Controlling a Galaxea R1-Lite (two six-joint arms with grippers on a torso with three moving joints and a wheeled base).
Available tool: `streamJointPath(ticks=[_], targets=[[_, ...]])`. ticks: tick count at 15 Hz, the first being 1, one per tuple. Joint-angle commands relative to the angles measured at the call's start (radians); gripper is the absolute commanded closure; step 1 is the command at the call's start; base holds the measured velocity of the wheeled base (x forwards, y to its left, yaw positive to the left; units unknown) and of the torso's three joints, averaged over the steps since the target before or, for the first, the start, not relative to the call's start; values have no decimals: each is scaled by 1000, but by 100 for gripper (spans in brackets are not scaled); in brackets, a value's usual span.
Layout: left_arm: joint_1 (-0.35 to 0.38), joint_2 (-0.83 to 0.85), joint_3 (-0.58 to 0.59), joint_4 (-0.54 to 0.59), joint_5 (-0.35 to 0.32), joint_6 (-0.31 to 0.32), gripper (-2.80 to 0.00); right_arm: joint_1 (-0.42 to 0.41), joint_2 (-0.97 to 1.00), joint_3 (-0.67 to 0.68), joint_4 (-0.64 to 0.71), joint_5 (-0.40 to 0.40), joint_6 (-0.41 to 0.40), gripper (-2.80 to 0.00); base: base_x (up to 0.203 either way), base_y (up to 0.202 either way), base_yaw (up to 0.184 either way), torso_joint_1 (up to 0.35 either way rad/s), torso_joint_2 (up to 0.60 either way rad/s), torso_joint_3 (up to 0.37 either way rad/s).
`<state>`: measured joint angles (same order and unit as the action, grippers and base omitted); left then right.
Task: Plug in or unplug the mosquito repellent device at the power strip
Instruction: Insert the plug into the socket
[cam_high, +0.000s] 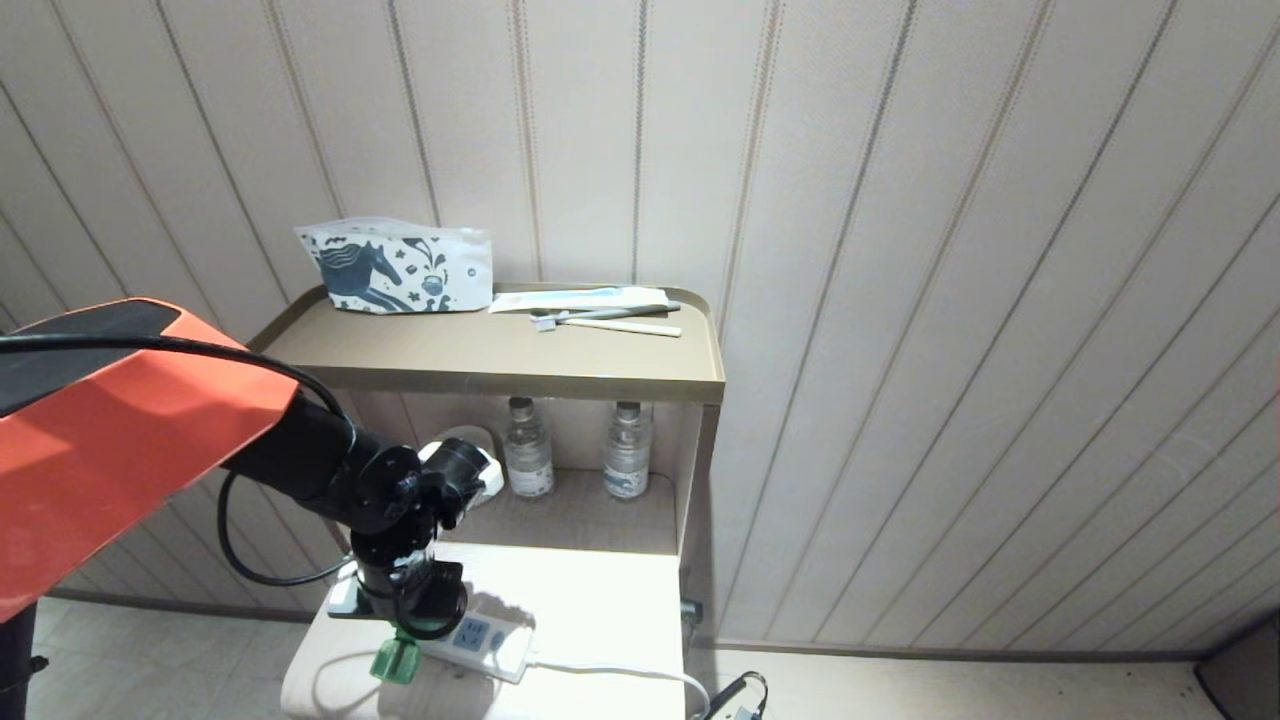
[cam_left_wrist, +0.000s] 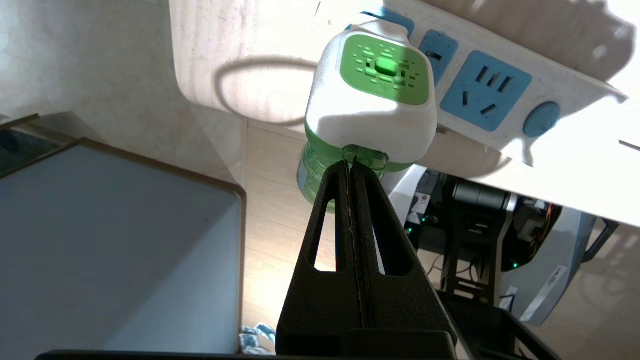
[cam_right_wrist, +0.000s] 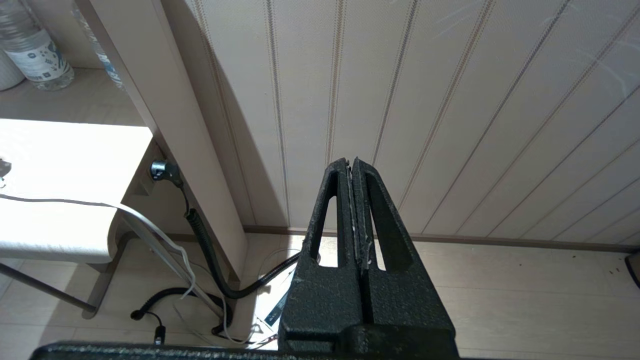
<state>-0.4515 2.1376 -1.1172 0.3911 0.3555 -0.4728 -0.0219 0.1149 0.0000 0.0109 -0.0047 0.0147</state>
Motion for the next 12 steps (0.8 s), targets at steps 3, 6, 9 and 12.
streamJointPath(ticks=[3, 6, 9, 12], targets=[[24, 32, -28, 0, 5, -1, 0, 0, 2, 0, 1, 0, 0, 0, 0, 0, 0, 0, 0, 0], [25, 42, -29, 1, 5, -3, 0, -1, 2, 0, 0, 0, 0, 0, 0, 0, 0, 0, 0, 0], [28, 51, -44, 1, 6, -1, 0, 0, 2, 0, 0, 0, -1, 0, 0, 0, 0, 0, 0, 0], [46, 65, -63, 2, 6, 1, 0, 0, 2, 0, 0, 0, -1, 0, 0, 0, 0, 0, 0, 0]])
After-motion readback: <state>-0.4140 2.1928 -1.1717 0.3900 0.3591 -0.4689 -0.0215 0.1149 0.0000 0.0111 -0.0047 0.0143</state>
